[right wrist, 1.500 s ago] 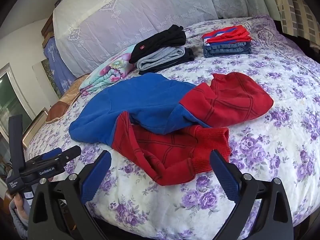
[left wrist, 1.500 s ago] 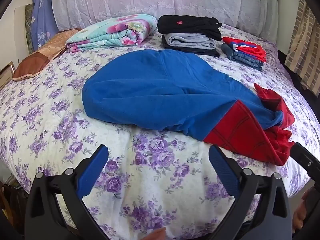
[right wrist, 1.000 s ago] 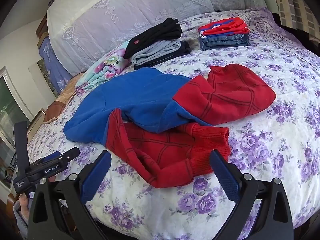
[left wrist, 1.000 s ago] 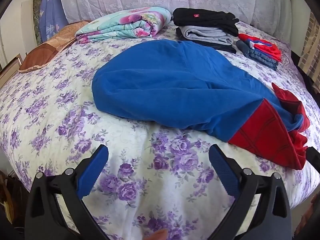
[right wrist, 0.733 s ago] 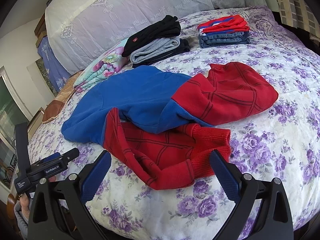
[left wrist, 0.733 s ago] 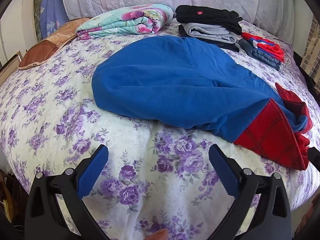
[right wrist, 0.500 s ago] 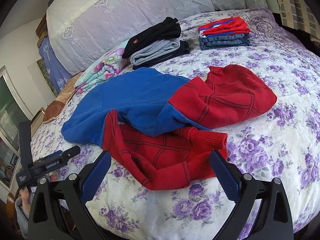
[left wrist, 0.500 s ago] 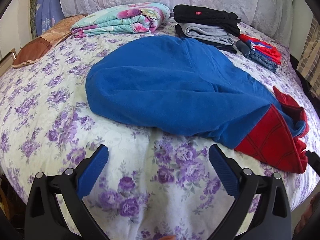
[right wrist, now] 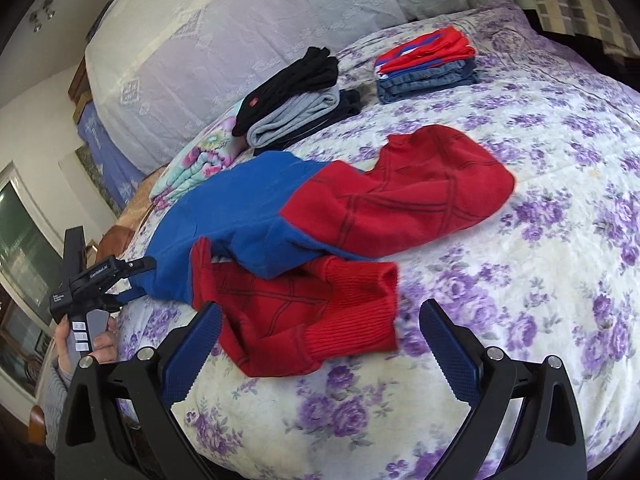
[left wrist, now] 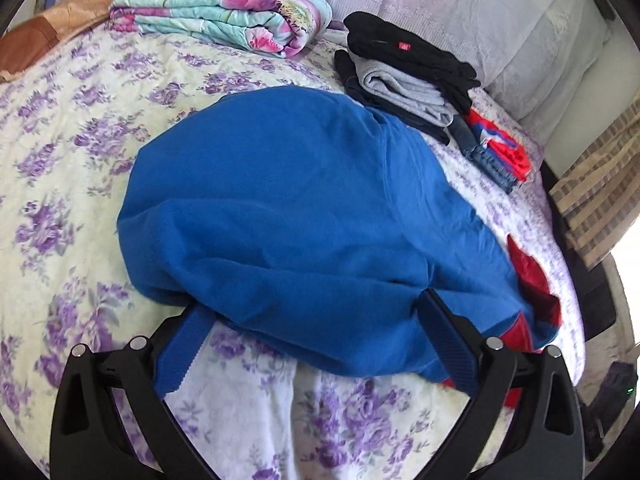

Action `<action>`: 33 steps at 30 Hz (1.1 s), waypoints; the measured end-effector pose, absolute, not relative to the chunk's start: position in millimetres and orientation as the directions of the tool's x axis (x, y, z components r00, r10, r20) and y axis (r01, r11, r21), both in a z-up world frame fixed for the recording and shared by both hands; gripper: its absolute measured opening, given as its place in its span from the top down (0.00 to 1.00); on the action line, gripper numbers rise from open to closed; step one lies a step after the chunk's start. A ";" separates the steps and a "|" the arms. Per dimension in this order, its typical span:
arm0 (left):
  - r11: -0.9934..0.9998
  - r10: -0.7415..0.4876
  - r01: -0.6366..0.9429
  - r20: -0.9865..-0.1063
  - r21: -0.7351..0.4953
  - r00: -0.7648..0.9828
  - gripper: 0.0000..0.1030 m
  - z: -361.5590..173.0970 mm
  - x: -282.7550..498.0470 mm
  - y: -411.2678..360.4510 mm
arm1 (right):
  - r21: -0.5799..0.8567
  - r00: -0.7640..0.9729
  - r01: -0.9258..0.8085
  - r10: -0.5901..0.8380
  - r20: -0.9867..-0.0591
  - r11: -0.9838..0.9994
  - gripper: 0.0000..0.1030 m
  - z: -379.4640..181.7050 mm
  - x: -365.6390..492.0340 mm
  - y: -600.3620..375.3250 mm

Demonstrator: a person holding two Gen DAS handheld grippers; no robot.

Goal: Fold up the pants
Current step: 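Move both grippers toward the blue-and-red pants on the bed, then grasp the blue waistband with the left gripper while the right gripper grasps a red leg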

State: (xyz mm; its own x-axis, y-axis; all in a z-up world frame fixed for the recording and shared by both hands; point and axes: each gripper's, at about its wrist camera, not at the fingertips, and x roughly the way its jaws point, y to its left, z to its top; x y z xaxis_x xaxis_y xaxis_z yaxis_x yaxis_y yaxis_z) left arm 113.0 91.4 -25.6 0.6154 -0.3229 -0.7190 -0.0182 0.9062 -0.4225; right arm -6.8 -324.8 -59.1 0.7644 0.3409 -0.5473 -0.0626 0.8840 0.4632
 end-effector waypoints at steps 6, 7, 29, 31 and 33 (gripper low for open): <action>0.858 -0.383 -0.047 -0.698 -0.511 0.606 0.30 -25.7 127.4 113.7 | 0.571 0.727 -0.068 0.432 -0.533 0.818 0.04 -75.5 8.3 -334.2; 0.852 -0.394 -0.047 -0.697 -0.522 0.600 0.30 -26.3 129.9 116.4 | 0.587 0.729 -0.070 0.443 -0.522 0.807 0.04 -75.1 10.7 -336.3; 0.821 -0.336 -0.190 -0.724 -0.539 0.603 0.09 -45.6 140.8 175.8 | 0.654 0.606 -0.217 0.625 -0.492 0.725 0.56 -87.0 28.0 -315.0; 0.824 -0.365 -0.136 -0.699 -0.550 0.615 0.59 -38.9 145.4 167.3 | 0.678 0.604 -0.221 0.644 -0.469 0.701 0.61 -85.4 23.6 -318.4; 0.803 -0.423 -0.093 -0.672 -0.589 0.607 0.86 -32.8 146.9 160.4 | 0.688 0.605 -0.228 0.654 -0.454 0.689 0.64 -81.9 20.2 -320.6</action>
